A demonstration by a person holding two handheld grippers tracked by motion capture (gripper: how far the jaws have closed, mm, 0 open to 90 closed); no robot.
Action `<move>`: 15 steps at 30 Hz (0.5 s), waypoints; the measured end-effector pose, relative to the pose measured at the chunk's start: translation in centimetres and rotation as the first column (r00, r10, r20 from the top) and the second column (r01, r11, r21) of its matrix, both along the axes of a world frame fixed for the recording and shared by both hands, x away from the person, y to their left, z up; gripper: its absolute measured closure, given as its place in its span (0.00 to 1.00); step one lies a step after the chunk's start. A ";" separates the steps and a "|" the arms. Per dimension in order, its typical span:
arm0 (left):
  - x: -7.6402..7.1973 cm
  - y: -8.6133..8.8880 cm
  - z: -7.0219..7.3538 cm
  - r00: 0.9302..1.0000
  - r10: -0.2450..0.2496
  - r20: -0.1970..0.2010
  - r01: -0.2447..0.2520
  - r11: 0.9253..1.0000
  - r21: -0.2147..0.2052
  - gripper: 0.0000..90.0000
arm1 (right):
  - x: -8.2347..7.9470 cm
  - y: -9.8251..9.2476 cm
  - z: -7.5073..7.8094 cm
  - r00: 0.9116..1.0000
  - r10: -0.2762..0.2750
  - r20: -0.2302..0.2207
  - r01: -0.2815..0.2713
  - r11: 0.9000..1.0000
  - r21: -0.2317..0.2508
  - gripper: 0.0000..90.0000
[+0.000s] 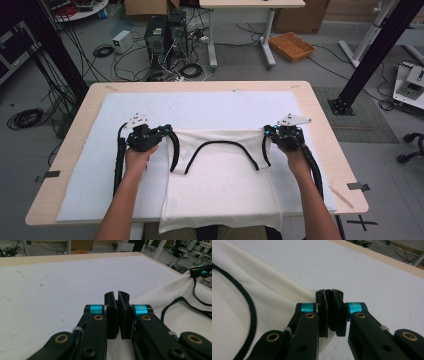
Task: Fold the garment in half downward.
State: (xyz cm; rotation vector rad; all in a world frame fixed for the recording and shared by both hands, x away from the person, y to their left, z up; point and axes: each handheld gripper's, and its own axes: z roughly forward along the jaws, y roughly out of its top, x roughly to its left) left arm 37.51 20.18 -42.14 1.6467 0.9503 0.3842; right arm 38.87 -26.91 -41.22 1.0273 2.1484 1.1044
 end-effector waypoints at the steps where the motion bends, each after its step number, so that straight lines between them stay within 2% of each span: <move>1: -0.5 0.1 0.0 1.000 -0.010 0.012 0.010 1.000 0.001 0.95 | -0.6 -0.1 0.0 1.000 0.001 0.009 -0.001 1.000 -0.001 0.94; 4: -2.1 0.1 0.1 0.999 -0.036 0.035 0.036 0.999 0.013 0.95 | -2.4 -0.6 0.0 0.999 0.028 0.035 -0.030 0.999 0.043 0.94; 6: -3.1 0.0 0.3 0.997 -0.054 0.055 0.052 0.998 0.020 0.95 | -3.6 -0.7 0.1 0.998 0.048 0.049 -0.050 0.998 0.048 0.94; 8: -3.1 0.0 0.3 0.997 -0.054 0.055 0.052 0.998 0.020 0.95 | -4.1 -0.7 0.2 0.996 0.060 0.060 -0.063 0.997 0.050 0.94; 9: -4.7 -0.2 0.6 0.993 -0.087 0.083 0.084 0.996 0.036 0.95 | -5.4 -0.8 0.2 0.993 0.077 0.084 -0.082 0.995 0.056 0.94; 10: -4.7 -0.2 0.6 0.993 -0.087 0.083 0.084 0.996 0.036 0.95 | -5.4 -0.8 0.2 0.993 0.077 0.084 -0.082 0.995 0.056 0.94; 12: -6.2 -0.3 0.6 0.988 -0.118 0.097 0.112 0.992 0.063 0.95 | -7.0 -1.0 0.1 0.989 0.108 0.101 -0.115 0.991 0.063 0.94; 14: -6.6 -0.3 0.5 0.987 -0.126 0.104 0.120 0.991 0.065 0.95 | -7.4 -1.1 0.1 0.988 0.117 0.103 -0.124 0.990 0.063 0.94; 15: -7.6 -0.3 0.2 0.985 -0.140 0.100 0.134 0.989 0.062 0.95 | -8.4 -1.3 0.1 0.986 0.132 0.104 -0.138 0.989 0.055 0.94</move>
